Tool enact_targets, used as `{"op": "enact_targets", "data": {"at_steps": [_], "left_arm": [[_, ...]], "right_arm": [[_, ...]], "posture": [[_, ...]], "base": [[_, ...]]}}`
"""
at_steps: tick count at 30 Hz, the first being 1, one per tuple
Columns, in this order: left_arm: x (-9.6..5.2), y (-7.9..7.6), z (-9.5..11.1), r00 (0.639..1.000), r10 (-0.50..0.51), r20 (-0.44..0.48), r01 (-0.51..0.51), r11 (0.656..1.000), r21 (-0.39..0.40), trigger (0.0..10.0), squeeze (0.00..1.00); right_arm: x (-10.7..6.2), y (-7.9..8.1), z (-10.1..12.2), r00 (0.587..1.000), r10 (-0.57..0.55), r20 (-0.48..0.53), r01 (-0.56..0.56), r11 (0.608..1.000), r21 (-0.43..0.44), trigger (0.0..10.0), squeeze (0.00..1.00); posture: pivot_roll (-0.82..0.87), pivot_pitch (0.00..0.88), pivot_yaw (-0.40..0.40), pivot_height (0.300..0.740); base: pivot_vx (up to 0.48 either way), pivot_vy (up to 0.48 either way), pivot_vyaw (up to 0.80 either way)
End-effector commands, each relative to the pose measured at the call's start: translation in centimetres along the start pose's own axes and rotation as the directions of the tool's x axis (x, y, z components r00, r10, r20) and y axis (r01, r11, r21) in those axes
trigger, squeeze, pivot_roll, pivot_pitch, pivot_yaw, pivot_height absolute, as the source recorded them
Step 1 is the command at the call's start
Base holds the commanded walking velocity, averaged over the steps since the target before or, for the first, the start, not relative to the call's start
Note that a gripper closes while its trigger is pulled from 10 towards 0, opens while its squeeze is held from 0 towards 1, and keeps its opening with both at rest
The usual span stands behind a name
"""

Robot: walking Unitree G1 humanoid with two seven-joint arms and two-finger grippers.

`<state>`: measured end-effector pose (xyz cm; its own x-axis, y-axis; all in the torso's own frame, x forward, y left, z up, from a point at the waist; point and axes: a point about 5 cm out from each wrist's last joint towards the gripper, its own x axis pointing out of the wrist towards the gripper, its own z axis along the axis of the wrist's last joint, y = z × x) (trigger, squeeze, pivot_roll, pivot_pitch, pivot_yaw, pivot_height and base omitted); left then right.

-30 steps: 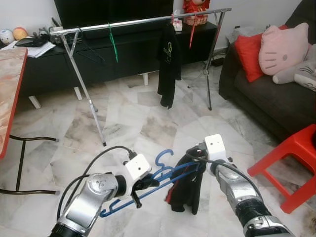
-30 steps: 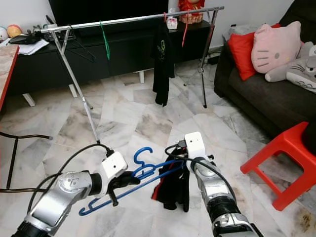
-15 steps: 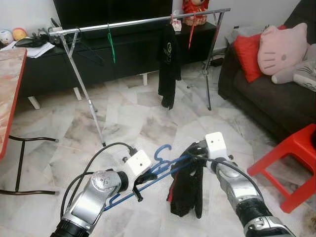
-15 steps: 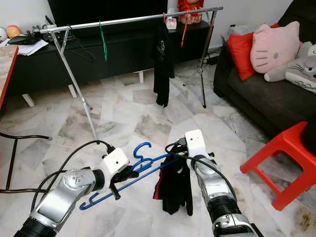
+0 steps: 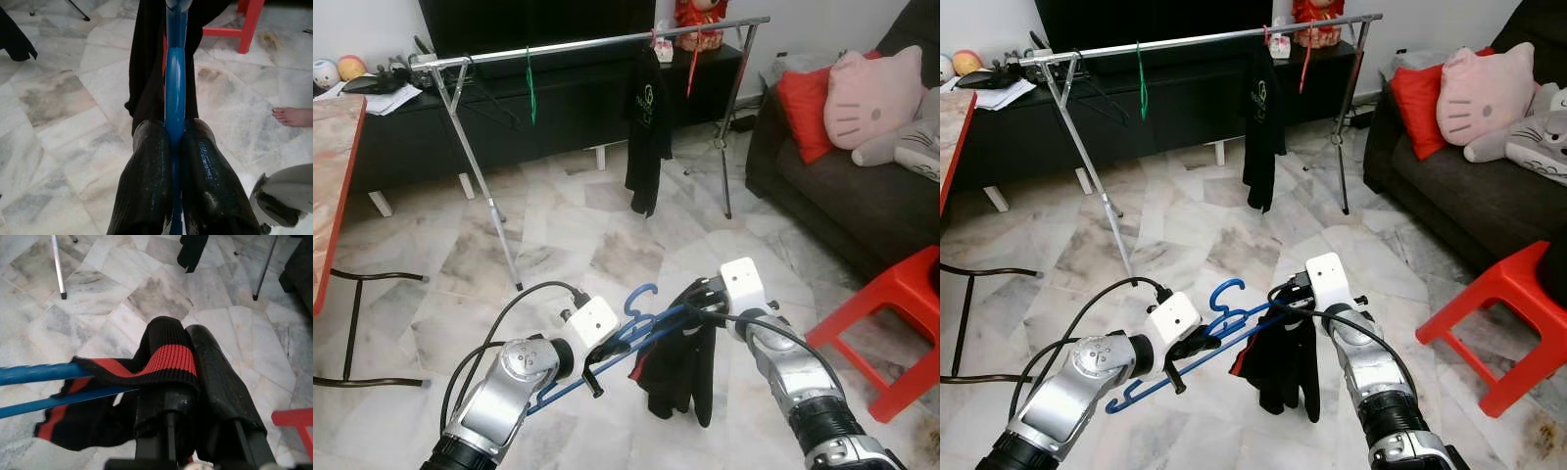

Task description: Hang hanger

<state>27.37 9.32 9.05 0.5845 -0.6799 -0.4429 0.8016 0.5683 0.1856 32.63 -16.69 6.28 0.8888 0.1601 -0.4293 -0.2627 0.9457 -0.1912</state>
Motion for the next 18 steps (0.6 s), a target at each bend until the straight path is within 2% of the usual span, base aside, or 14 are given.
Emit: {"op": "enact_targets", "data": {"at_steps": [1, 6, 9, 18], "left_arm": [[0.3, 0.4, 1.1, 0.999, 0.026, 0.039, -0.027, 0.999, 0.022, 10.0, 0.00], [0.6, 0.3, 1.4, 0.998, 0.032, 0.048, -0.033, 0.999, 0.028, 10.0, 0.00], [0.8, 1.0, 0.8, 0.994, 0.111, -0.004, -0.111, 0.993, 0.044, 10.0, 0.00], [0.8, 1.9, 0.2, 0.981, 0.189, -0.047, -0.188, 0.982, 0.026, 10.0, 0.00]], "right_arm": [[-0.2, 0.0, 0.7, 1.000, 0.002, 0.023, -0.001, 1.000, -0.017, 10.0, 0.00], [-0.4, 0.0, 1.0, 1.000, -0.004, 0.017, 0.005, 1.000, -0.019, 10.0, 0.00], [-0.6, -0.4, 1.2, 0.999, -0.025, 0.022, 0.026, 0.999, -0.026, 10.0, 0.00], [-0.8, -0.6, 1.4, 0.999, -0.047, 0.018, 0.047, 0.998, -0.030, 10.0, 0.00]], "posture": [[-0.07, 0.000, -0.048, 0.740], [-0.07, 0.000, -0.049, 0.740], [-0.07, 0.000, -0.050, 0.740], [-0.07, 0.000, -0.050, 0.740]], "base": [[0.000, 0.000, 0.00], [0.000, 0.000, 0.00], [0.000, 0.000, 0.00], [0.000, 0.000, 0.00]]}}
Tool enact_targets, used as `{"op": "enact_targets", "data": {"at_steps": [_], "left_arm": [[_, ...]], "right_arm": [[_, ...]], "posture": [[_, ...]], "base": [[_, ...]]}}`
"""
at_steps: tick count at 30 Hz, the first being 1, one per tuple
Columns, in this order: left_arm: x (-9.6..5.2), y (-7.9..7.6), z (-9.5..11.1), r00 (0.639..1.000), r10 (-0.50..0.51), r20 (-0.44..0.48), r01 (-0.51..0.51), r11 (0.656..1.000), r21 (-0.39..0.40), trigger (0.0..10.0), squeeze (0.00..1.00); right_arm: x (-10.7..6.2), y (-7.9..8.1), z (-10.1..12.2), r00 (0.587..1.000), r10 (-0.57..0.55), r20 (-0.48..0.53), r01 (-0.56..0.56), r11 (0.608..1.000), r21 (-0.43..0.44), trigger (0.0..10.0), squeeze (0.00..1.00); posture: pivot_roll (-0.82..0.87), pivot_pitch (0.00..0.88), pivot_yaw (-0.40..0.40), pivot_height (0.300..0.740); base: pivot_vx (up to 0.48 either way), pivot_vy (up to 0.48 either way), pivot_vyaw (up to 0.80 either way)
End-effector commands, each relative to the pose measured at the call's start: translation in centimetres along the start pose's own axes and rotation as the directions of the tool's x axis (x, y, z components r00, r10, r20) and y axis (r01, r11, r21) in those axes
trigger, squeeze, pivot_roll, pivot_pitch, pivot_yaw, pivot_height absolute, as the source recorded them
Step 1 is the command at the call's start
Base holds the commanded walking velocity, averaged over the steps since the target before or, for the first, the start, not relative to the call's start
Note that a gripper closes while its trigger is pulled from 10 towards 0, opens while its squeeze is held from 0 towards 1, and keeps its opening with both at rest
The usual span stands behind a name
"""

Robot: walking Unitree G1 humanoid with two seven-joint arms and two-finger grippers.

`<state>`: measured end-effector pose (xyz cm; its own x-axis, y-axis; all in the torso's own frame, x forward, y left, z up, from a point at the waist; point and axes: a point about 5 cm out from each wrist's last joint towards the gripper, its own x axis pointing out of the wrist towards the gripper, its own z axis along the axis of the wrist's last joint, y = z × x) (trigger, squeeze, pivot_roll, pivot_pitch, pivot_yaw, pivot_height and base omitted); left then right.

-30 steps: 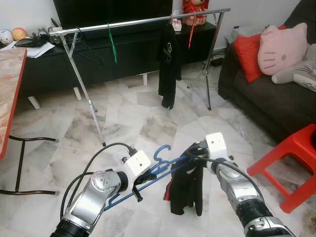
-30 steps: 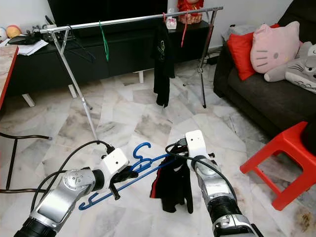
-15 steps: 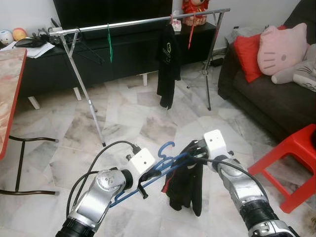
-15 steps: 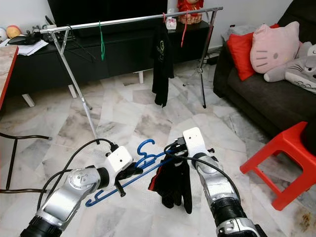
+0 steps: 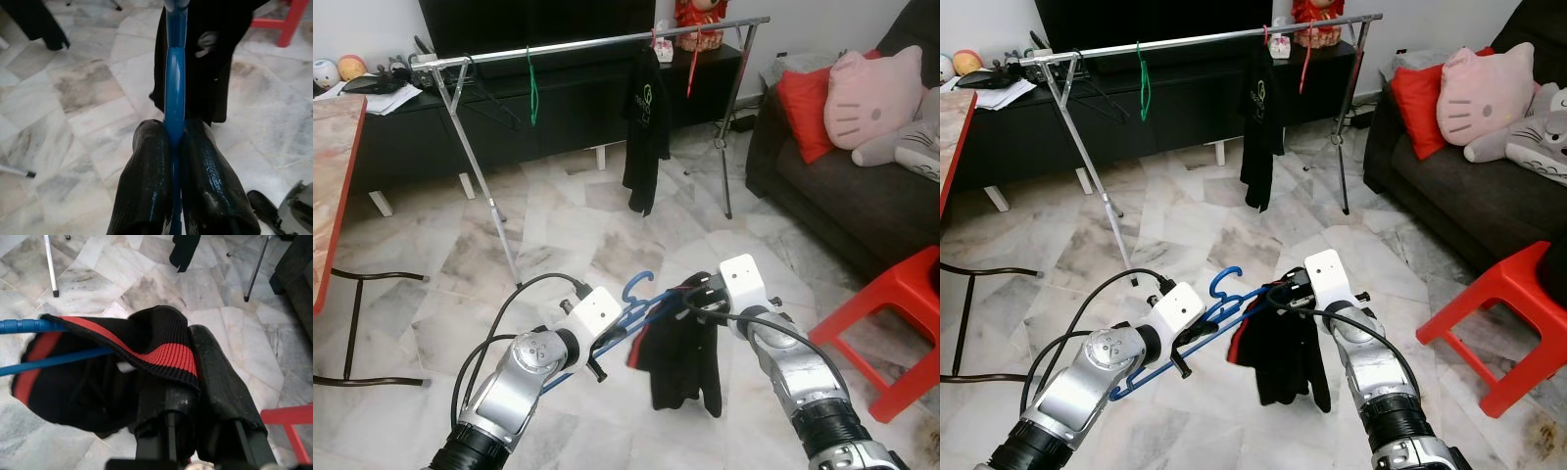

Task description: Hang hanger

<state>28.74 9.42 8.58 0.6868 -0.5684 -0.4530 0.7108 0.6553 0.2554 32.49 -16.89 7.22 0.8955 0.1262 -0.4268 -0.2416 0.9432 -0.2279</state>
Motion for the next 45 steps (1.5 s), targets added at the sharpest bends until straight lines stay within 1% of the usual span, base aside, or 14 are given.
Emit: {"op": "enact_targets", "data": {"at_steps": [1, 3, 5, 6, 7, 10, 11, 14, 18, 25, 32, 38, 42, 45], "left_arm": [[0.0, 0.8, 0.5, 0.999, 0.044, 0.006, -0.045, 0.999, 0.010, 10.0, 0.00], [0.0, 0.7, 0.7, 0.999, 0.036, 0.024, -0.036, 0.999, -0.003, 10.0, 0.00], [0.0, 0.2, 1.0, 0.999, -0.012, 0.052, 0.013, 1.000, -0.006, 10.0, 0.00], [-0.2, -0.5, 1.3, 0.994, -0.075, 0.079, 0.075, 0.997, -0.002, 10.0, 0.00], [-0.3, -0.9, 1.4, 0.990, -0.108, 0.089, 0.109, 0.994, 0.000, 10.0, 0.00], [-0.4, -1.3, 1.4, 0.984, -0.143, 0.103, 0.145, 0.989, -0.011, 10.0, 0.00], [-0.5, -1.5, 1.4, 0.980, -0.161, 0.118, 0.166, 0.986, -0.030, 10.0, 0.00], [-0.8, -1.7, 1.6, 0.970, -0.196, 0.144, 0.204, 0.978, -0.042, 10.0, 0.00], [-0.9, -1.2, 1.8, 0.969, -0.183, 0.167, 0.196, 0.978, -0.065, 10.0, 0.00], [-0.9, -1.4, 2.0, 0.964, -0.193, 0.181, 0.210, 0.975, -0.076, 10.0, 0.00], [-0.5, -1.6, 1.7, 0.971, -0.180, 0.158, 0.196, 0.977, -0.088, 10.0, 0.00], [-0.2, -1.6, 1.2, 0.979, -0.168, 0.111, 0.175, 0.983, -0.056, 10.0, 0.00], [0.2, -0.9, 1.0, 0.992, -0.105, 0.072, 0.109, 0.992, -0.057, 10.0, 0.00], [0.3, -1.1, 1.0, 0.990, -0.120, 0.075, 0.125, 0.991, -0.057, 10.0, 0.00]], "right_arm": [[-0.2, -0.3, 0.7, 1.000, -0.010, 0.024, 0.010, 1.000, -0.004, 10.0, 0.00], [-0.2, -0.1, 0.8, 1.000, 0.000, 0.029, 0.000, 1.000, -0.001, 10.0, 0.00], [-0.2, 0.0, 0.9, 0.999, 0.013, 0.036, -0.013, 1.000, -0.006, 10.0, 0.00], [-0.2, 0.1, 1.0, 0.999, 0.018, 0.039, -0.018, 1.000, -0.011, 10.0, 0.00], [-0.2, 0.0, 1.0, 0.999, 0.018, 0.039, -0.017, 1.000, -0.012, 10.0, 0.00], [-0.2, -0.2, 1.1, 0.999, 0.017, 0.039, -0.016, 1.000, -0.016, 10.0, 0.00], [-0.2, -0.3, 1.2, 0.999, 0.019, 0.039, -0.019, 1.000, -0.024, 10.0, 0.00], [0.0, -0.6, 1.3, 0.999, 0.013, 0.037, -0.011, 0.999, -0.051, 10.0, 0.00], [0.2, -0.8, 1.7, 0.999, 0.031, 0.038, -0.028, 0.997, -0.076, 10.0, 0.00], [0.4, -0.4, 2.6, 0.996, 0.076, 0.052, -0.070, 0.992, -0.106, 10.0, 0.00], [0.0, 0.8, 4.0, 0.981, 0.171, 0.091, -0.161, 0.980, -0.116, 10.0, 0.00], [-0.5, 0.7, 4.4, 0.977, 0.190, 0.098, -0.175, 0.975, -0.139, 10.0, 0.00], [-0.8, 0.6, 4.7, 0.977, 0.191, 0.098, -0.177, 0.975, -0.138, 10.0, 0.00], [-1.1, 1.1, 4.9, 0.967, 0.227, 0.113, -0.212, 0.968, -0.132, 10.0, 0.00]], "posture": [[-0.07, 0.000, -0.051, 0.740], [-0.07, 0.000, -0.051, 0.740], [-0.07, 0.000, -0.052, 0.740], [-0.07, 0.000, -0.052, 0.740], [-0.07, 0.000, -0.052, 0.740], [-0.07, 0.000, -0.052, 0.740], [-0.07, 0.000, -0.053, 0.740], [-0.07, 0.000, -0.054, 0.740], [-0.07, 0.000, -0.054, 0.740], [-0.07, 0.000, -0.054, 0.740], [-0.07, 0.000, -0.054, 0.740], [-0.08, 0.000, -0.049, 0.740], [-0.09, 0.000, -0.049, 0.740], [-0.09, 0.000, -0.047, 0.740]], "base": [[0.000, 0.000, 0.00], [0.000, 0.000, 0.00], [0.000, 0.000, 0.00], [0.000, 0.000, 0.00], [0.000, 0.000, 0.00], [0.000, 0.000, 0.00], [0.000, 0.000, 0.00], [0.000, 0.000, 0.00], [0.000, 0.000, 0.00], [0.000, 0.000, 0.00], [0.000, 0.000, 0.00], [0.000, 0.000, 0.00], [0.000, 0.000, 0.00], [0.000, 0.000, 0.00]]}}
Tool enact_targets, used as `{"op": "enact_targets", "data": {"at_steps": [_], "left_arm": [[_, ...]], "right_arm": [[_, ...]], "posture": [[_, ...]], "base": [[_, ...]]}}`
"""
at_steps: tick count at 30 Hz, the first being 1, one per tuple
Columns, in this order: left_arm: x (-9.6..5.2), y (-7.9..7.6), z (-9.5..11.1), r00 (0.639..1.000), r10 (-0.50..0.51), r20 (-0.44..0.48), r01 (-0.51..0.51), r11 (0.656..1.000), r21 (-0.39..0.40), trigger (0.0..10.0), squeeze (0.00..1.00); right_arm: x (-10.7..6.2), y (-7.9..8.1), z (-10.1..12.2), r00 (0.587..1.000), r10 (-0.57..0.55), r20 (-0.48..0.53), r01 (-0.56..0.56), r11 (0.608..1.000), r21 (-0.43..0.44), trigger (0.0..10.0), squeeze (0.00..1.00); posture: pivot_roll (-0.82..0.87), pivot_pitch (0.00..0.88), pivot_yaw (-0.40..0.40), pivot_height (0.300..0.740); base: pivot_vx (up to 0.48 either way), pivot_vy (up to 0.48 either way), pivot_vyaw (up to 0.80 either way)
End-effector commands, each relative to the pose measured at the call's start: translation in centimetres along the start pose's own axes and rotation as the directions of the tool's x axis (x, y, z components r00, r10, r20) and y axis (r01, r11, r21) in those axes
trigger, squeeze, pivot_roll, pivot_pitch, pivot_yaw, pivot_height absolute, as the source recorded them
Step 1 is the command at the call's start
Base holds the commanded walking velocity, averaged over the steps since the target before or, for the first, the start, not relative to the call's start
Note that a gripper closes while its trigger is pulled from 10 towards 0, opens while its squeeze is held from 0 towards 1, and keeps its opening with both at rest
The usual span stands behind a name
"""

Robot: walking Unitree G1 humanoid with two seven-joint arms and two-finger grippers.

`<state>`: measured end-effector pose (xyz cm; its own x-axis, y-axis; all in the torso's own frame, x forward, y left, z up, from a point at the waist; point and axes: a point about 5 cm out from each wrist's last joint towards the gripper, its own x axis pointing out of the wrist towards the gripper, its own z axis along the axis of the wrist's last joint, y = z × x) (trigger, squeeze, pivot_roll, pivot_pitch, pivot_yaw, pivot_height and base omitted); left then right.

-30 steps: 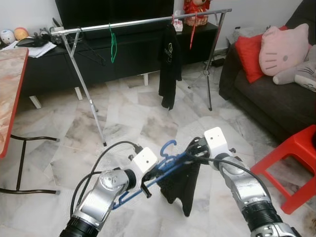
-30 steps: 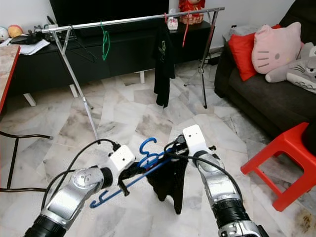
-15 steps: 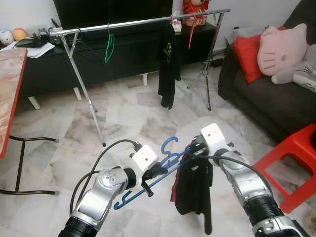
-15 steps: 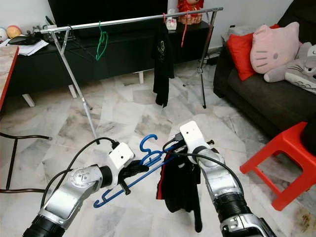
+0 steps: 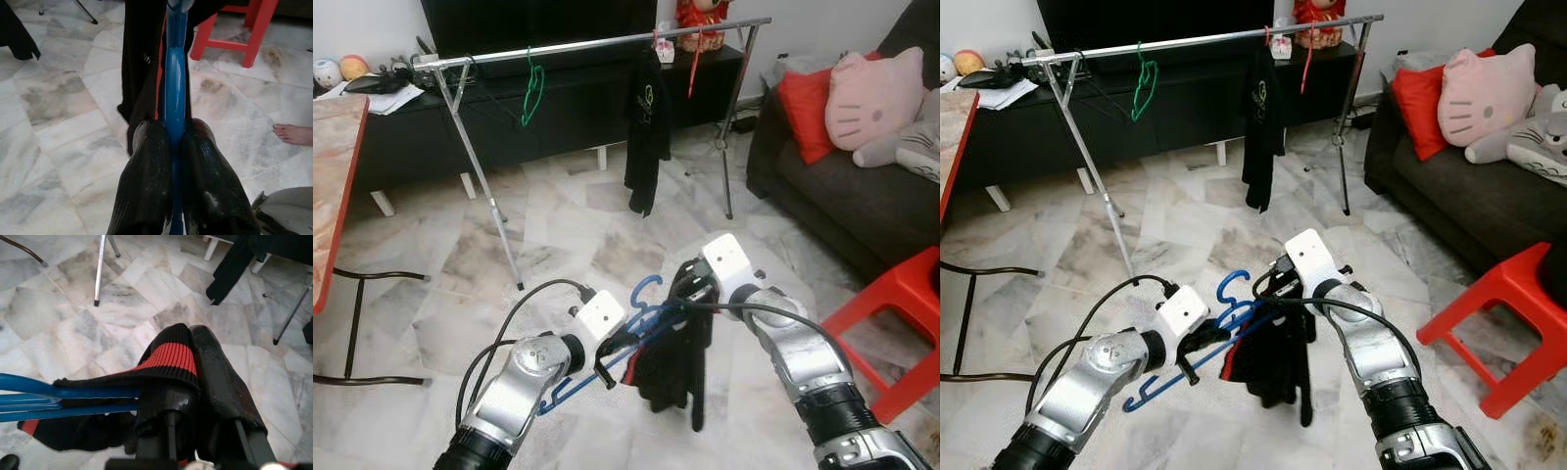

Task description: Hang hanger

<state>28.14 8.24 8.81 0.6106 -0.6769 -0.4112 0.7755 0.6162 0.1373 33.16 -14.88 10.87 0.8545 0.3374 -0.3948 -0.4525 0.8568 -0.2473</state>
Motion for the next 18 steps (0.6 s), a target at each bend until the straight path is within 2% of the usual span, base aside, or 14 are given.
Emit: {"op": "enact_targets", "data": {"at_steps": [1, 3, 7, 10, 13, 16, 18], "left_arm": [[0.2, 0.1, 0.3, 1.000, -0.006, -0.003, 0.006, 1.000, 0.015, 10.0, 0.00], [0.2, -0.5, 0.5, 0.998, -0.052, 0.019, 0.051, 0.999, 0.003, 10.0, 0.00], [0.3, -0.3, 0.5, 0.999, -0.031, 0.015, 0.031, 0.999, 0.004, 10.0, 0.00], [0.5, -0.3, 0.7, 0.999, -0.026, 0.024, 0.027, 1.000, -0.006, 10.0, 0.00], [0.5, -0.3, 0.8, 0.999, -0.024, 0.029, 0.024, 1.000, -0.013, 10.0, 0.00], [0.7, -0.4, 0.8, 0.999, -0.023, 0.031, 0.024, 1.000, -0.014, 10.0, 0.00], [0.7, -0.4, 0.8, 0.999, -0.023, 0.031, 0.024, 1.000, -0.014, 10.0, 0.00]], "right_arm": [[-0.3, 0.1, 0.9, 0.999, 0.022, 0.038, -0.022, 1.000, -0.008, 10.0, 0.00], [-0.5, 0.5, 1.3, 0.997, 0.060, 0.054, -0.059, 0.998, -0.028, 10.0, 0.00], [-0.5, 0.4, 1.5, 0.996, 0.059, 0.063, -0.058, 0.998, -0.016, 10.0, 0.00], [-0.6, 0.6, 1.7, 0.994, 0.082, 0.067, -0.080, 0.996, -0.039, 10.0, 0.00], [-0.8, 0.8, 2.1, 0.990, 0.112, 0.085, -0.109, 0.993, -0.041, 10.0, 0.00], [-1.1, 1.5, 2.7, 0.973, 0.186, 0.136, -0.185, 0.983, -0.024, 10.0, 0.00], [-1.1, 1.5, 2.7, 0.973, 0.186, 0.136, -0.185, 0.983, -0.024, 10.0, 0.00]], "posture": [[-0.09, 0.000, -0.047, 0.740], [-0.09, 0.000, -0.045, 0.740], [-0.10, 0.000, -0.045, 0.740], [-0.10, 0.000, -0.045, 0.740], [-0.10, 0.000, -0.045, 0.740], [-0.10, 0.000, -0.045, 0.740], [-0.10, 0.000, -0.045, 0.740]], "base": [[0.000, 0.000, 0.00], [0.000, 0.000, 0.00], [0.000, 0.000, 0.00], [0.000, 0.000, 0.00], [0.000, 0.000, 0.00], [0.000, 0.000, 0.00], [0.000, 0.000, 0.00]]}}
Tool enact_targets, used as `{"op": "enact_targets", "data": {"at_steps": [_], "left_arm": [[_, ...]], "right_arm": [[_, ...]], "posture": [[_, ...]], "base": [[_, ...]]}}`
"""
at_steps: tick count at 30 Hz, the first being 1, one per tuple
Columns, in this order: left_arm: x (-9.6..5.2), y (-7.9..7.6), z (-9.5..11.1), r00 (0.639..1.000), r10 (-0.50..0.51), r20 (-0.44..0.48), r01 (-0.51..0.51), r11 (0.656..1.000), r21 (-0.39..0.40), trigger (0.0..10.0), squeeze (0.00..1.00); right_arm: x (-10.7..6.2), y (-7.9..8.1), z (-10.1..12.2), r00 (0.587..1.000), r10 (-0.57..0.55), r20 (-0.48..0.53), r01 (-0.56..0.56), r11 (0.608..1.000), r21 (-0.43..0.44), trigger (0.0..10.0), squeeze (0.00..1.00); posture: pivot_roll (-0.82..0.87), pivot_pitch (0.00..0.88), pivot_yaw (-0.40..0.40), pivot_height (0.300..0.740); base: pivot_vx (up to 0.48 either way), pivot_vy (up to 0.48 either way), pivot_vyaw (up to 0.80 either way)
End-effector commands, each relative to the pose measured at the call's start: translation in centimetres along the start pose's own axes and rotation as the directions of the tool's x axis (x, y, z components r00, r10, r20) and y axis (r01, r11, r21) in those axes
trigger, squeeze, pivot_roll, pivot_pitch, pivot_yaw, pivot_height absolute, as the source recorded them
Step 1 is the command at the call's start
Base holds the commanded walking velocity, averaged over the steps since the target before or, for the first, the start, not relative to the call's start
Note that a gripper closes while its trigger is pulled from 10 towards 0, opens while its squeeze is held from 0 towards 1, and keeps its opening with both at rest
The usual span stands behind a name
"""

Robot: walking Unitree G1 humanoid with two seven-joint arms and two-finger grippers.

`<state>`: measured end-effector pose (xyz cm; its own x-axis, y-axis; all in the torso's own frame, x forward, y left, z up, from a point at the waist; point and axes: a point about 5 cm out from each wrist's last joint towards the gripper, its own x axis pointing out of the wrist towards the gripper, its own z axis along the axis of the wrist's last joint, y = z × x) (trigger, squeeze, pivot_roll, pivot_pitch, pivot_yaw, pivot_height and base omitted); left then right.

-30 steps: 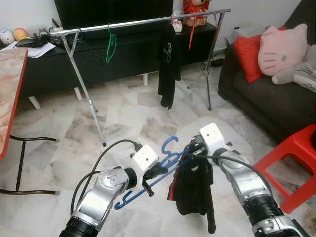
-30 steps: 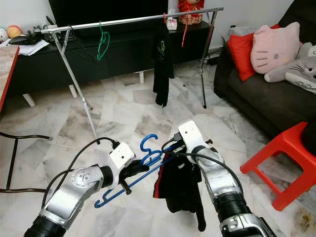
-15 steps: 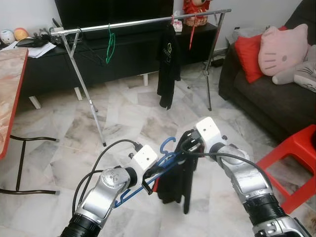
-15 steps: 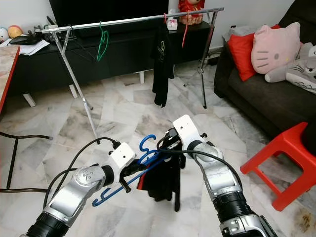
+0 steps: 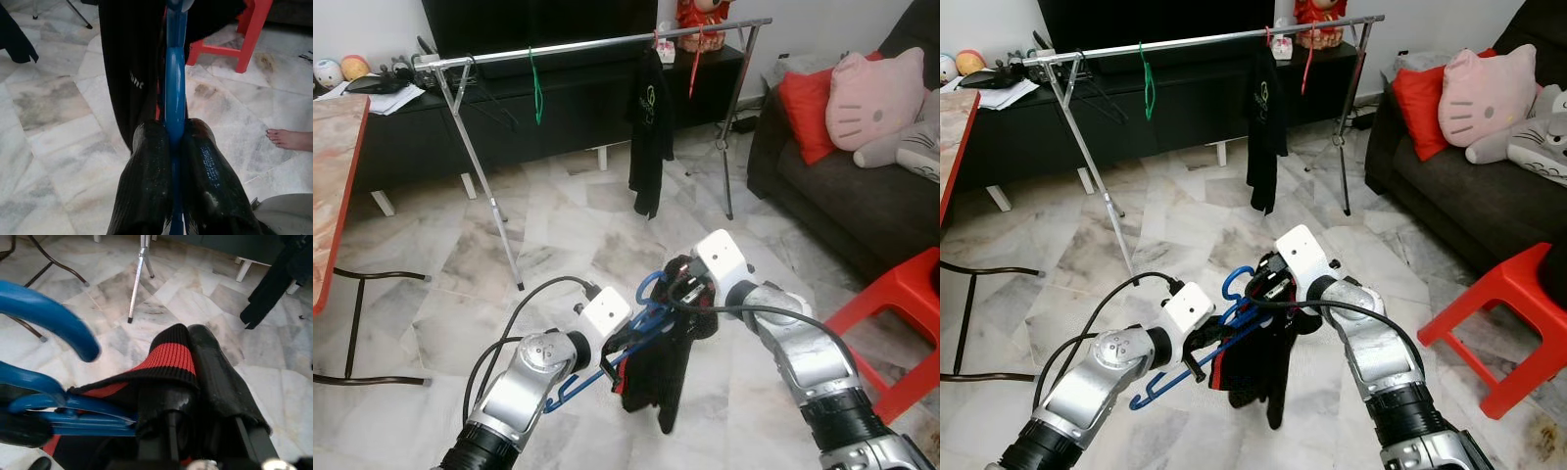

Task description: Hang hanger

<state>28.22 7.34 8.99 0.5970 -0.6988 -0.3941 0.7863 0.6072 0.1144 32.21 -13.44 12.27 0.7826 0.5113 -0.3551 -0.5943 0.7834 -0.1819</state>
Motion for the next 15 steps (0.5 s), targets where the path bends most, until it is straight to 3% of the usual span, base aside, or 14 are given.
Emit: {"op": "enact_targets", "data": {"at_steps": [1, 15], "left_arm": [[0.16, 0.08, 0.30, 1.000, -0.002, 0.009, 0.002, 1.000, 0.001, 10.0, 0.00], [0.16, 0.08, 0.30, 1.000, -0.002, 0.009, 0.002, 1.000, 0.001, 10.0, 0.00]], "right_arm": [[-0.12, 0.20, 1.15, 0.999, 0.015, 0.052, -0.015, 1.000, -0.016, 10.0, 0.00], [-0.12, 0.20, 1.15, 0.999, 0.015, 0.052, -0.015, 1.000, -0.016, 10.0, 0.00]], "posture": [[-0.10, 0.000, -0.045, 0.740], [-0.10, 0.000, -0.045, 0.740]], "base": [[0.000, 0.000, 0.00], [0.000, 0.000, 0.00]]}}
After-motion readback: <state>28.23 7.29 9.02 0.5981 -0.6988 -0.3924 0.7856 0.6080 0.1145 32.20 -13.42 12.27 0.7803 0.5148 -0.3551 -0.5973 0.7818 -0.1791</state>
